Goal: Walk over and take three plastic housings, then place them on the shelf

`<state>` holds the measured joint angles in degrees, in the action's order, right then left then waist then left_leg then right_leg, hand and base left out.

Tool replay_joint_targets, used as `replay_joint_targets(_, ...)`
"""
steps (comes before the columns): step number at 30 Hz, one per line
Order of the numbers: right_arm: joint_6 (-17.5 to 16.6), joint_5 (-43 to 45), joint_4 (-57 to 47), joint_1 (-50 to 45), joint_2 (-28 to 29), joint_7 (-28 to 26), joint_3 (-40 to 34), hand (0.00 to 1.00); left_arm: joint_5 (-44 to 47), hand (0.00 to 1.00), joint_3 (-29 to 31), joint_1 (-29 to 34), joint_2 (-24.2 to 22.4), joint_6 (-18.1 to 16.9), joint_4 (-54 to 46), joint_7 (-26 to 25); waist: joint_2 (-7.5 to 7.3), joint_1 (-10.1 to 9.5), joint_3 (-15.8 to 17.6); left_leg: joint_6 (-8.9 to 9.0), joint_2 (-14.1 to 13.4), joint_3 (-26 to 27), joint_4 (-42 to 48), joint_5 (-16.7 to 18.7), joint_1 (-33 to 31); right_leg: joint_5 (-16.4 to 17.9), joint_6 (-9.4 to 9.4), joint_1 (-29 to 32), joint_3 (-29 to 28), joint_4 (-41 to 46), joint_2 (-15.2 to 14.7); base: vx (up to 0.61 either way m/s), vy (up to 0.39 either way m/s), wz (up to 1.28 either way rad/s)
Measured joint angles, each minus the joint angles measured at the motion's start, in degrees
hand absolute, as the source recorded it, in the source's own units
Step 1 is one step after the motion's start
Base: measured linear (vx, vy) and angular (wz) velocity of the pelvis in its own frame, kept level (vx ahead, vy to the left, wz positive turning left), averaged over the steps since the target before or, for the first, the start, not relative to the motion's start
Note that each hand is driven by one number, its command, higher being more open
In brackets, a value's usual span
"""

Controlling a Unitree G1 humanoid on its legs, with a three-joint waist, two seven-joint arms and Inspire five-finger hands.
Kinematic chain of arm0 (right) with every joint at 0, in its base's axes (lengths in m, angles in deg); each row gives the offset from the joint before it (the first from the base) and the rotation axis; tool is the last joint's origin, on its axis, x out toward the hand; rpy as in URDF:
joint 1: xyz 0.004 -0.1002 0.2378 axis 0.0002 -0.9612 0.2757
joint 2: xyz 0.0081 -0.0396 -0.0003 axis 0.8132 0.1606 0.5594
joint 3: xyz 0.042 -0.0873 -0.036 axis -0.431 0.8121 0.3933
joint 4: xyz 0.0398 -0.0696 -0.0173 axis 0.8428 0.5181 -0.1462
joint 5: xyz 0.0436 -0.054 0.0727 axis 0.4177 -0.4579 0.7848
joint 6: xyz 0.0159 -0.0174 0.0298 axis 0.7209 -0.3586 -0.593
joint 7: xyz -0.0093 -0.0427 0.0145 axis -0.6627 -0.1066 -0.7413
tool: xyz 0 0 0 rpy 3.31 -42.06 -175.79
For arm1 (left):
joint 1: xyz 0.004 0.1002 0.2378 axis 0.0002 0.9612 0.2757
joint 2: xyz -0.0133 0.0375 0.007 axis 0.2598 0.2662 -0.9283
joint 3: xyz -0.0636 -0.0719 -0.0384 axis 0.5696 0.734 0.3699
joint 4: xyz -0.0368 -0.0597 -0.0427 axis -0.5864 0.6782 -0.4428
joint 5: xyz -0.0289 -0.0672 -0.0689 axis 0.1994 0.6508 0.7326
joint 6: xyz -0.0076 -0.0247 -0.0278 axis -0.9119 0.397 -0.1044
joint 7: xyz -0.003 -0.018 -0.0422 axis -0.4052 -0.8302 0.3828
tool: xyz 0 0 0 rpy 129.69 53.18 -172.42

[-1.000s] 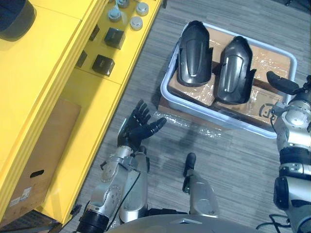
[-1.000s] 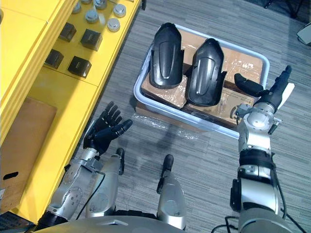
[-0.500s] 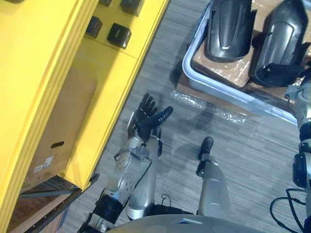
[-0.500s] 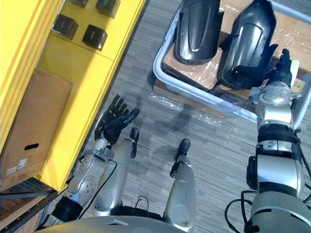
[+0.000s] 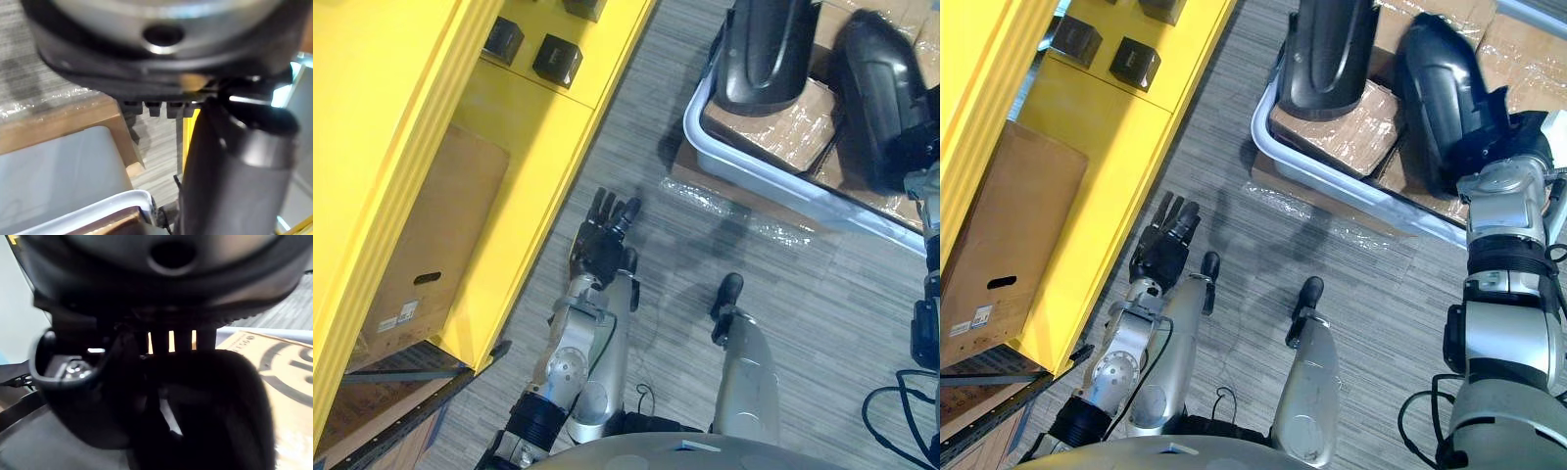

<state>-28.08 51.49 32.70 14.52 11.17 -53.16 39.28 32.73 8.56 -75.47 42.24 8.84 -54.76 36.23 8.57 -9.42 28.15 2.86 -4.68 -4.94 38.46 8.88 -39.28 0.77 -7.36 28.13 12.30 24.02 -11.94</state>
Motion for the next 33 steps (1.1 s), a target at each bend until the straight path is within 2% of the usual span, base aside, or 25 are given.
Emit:
replay_joint_targets(5,2.14,0.17,-0.2,-2.59,2.86,1.74,-1.51,0.0,1.42,1.0,1.7,1.21,-0.01,0.87,0.04,3.83,-0.3,0.04,0.0,-0.13,-0.9,0.91,-1.12,-0.63,2.26,0.73,0.39,-2.45,1.2,0.45,-0.35,-0.02,-0.019,0.15)
replay_joint_targets(7,2.52,0.17,0.08,-4.26,4.24,2.17,-3.78,0.0,2.44,1.0,2.17,1.54,-0.02,1.4,0.04,5.32,-1.44,0.01,-0.03,-0.15,-1.54,2.39,-1.94,-1.6,2.94,1.39,0.44,-2.82,1.57,1.3,-0.96,-0.02,-0.025,0.18)
replay_joint_targets(9,2.33,0.26,0.25,-5.3,6.23,3.21,-4.89,0.0,2.43,1.0,2.71,2.91,0.01,1.49,0.01,6.23,-2.3,0.0,-0.02,-0.11,-1.87,3.24,-2.06,-1.67,4.01,1.51,0.37,-3.46,1.35,1.47,-1.01,0.0,0.001,-0.04)
replay_joint_targets(15,-0.15,2.0,-0.97,-12.0,7.11,10.43,-8.23,0.0,2.24,1.0,2.81,5.65,-0.07,2.49,-0.38,9.2,-3.24,0.13,0.17,-0.07,-1.85,3.67,-3.16,-1.77,7.84,1.75,0.13,-6.95,1.42,0.74,-1.1,0.0,0.002,-0.01)
replay_joint_targets(18,-2.32,2.15,-5.36,-17.32,7.13,14.68,-10.25,0.0,0.31,1.0,2.84,7.86,0.1,2.49,-0.68,10.83,-4.31,1.11,0.38,-0.05,-1.66,3.83,-5.0,-1.75,11.56,1.85,0.13,-10.56,1.57,-1.3,-1.04,0.01,0.004,0.01)
replay_joint_targets(20,-4.73,2.1,-8.05,-19.86,7.37,17.78,-11.09,0.0,0.12,1.0,2.85,9.48,0.68,2.82,-1.11,11.14,-5.52,2.52,0.44,0.2,-1.31,3.99,-7.18,-1.94,14.56,1.67,-0.13,-13.4,1.68,-3.51,-1.04,0.02,0.002,0.02)
replay_joint_targets(24,-10.55,-1.59,-22.94,-29.68,13.64,24.88,-15.43,0.0,-2.54,1.0,5.27,14.7,1.45,5.93,-7.87,13.07,-8.53,5.18,0.57,0.67,-0.87,4.72,-13.15,-3.04,21.39,0.51,-0.69,-20.69,2.75,-11.08,-0.76,0.07,-0.006,-0.03)
replay_joint_targets(26,-12.35,-3.73,-27.28,-32.93,15.58,27.07,-15.95,0.0,-4.64,1.0,5.61,15.24,1.61,6.35,-10.14,14.05,-9.07,5.48,0.18,1.08,-0.86,5.27,-13.9,-2.9,23.24,-0.74,-0.8,-22.81,2.81,-13.05,-0.68,0.14,0.01,-0.08)
replay_joint_targets(27,-14.15,-5.65,-30.52,-34.79,17.94,28.46,-16.12,0.0,-6.24,1.0,6.54,15.1,1.6,6.54,-12.23,15.26,-9.42,6.4,-1.09,1.0,-0.99,5.42,-14.34,-2.58,24.01,-1.16,-0.71,-24.02,2.9,-14.48,-0.37,0.15,0.011,-0.06)
replay_joint_targets(28,-14.5,-6.22,-31.2,-35.17,18.46,28.73,-16.13,0.0,-6.68,1.0,6.67,15.02,1.61,6.54,-12.61,15.52,-9.49,6.53,-1.59,0.94,-1.0,5.42,-14.45,-2.6,24.03,-1.36,-0.83,-24.2,2.98,-14.8,-0.3,0.15,0.005,-0.05)
replay_joint_targets(29,-15.79,-7.73,-33.52,-36.87,20.4,29.66,-16.17,0.0,-7.48,1.0,6.71,14.38,1.82,6.74,-13.93,16.07,-9.67,6.81,-3.45,0.98,-1.05,5.7,-14.75,-2.57,24.22,-1.94,-0.99,-24.6,3.03,-16.11,-0.15,0.17,-0.001,-0.1)
replay_joint_targets(33,-21.1,-13.43,-36.45,-39.78,24.43,29.86,-15.7,0.0,-11.89,1.0,5.93,11.3,1.82,8.27,-16.33,18.01,-9.79,7.14,-7.27,1.35,-1.55,7.41,-15.92,-1.47,27.87,-2.82,-1.28,-27.98,2.56,-18.91,0.23,0.14,-0.001,-0.17)
